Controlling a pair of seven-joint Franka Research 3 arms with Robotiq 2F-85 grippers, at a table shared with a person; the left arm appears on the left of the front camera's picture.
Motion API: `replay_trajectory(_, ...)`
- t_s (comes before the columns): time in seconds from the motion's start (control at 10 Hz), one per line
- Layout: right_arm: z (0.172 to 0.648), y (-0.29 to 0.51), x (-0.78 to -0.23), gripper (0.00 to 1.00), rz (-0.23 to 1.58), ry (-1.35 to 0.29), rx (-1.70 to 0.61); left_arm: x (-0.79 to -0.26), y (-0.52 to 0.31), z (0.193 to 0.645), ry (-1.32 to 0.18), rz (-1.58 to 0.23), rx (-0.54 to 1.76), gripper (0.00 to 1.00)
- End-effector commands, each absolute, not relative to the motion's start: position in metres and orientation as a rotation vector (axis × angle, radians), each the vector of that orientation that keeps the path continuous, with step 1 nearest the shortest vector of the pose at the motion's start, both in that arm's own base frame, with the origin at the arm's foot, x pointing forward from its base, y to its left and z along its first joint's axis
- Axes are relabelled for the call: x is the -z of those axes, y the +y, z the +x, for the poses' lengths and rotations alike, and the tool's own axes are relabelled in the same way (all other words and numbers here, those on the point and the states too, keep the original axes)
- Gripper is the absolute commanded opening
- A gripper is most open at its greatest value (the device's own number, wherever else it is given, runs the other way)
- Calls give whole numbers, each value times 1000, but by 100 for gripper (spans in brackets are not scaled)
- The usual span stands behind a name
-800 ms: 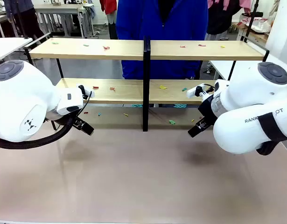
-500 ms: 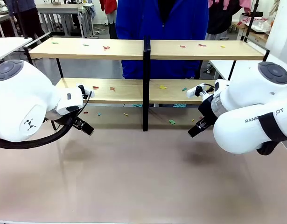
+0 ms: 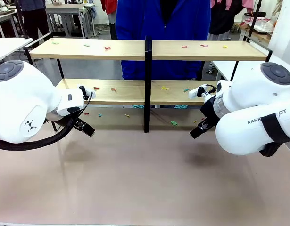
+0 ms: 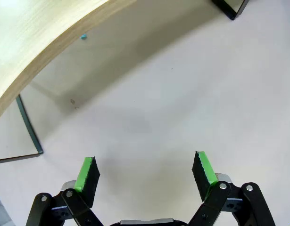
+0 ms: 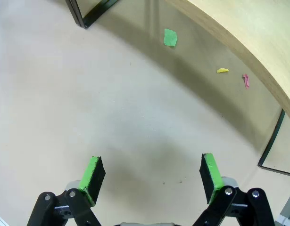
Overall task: Clean the shelves.
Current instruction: Pick up the Duster when the human hands it over.
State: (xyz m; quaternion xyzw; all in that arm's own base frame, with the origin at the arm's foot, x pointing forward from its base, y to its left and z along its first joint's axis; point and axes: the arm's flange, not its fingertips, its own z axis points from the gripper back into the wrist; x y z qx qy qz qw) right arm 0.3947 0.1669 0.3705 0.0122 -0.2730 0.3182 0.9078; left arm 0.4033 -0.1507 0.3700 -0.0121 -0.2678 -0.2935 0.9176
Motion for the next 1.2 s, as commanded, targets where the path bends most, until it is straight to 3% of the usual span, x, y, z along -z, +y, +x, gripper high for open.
replay_trajectory(0.0, 395, 167, -371, 100, 26, -564, -656, -370, -151, 403, -551, -25, 604, 100)
replay_trajectory(0.4, 395, 167, -371, 100, 25, -563, -657, -370, -151, 403, -551, -25, 604, 100)
replay_trajectory(0.6, 367, 149, -409, 100, 42, -404, -741, -424, -110, 355, -554, -248, 788, 100)
replay_trajectory(0.9, 289, 57, -536, 100, 99, -613, -674, -528, -34, 280, -745, -289, 718, 100)
replay_trajectory(1.1, 251, 28, -594, 100, 86, -781, -677, -574, 4, 235, -994, -312, 734, 100)
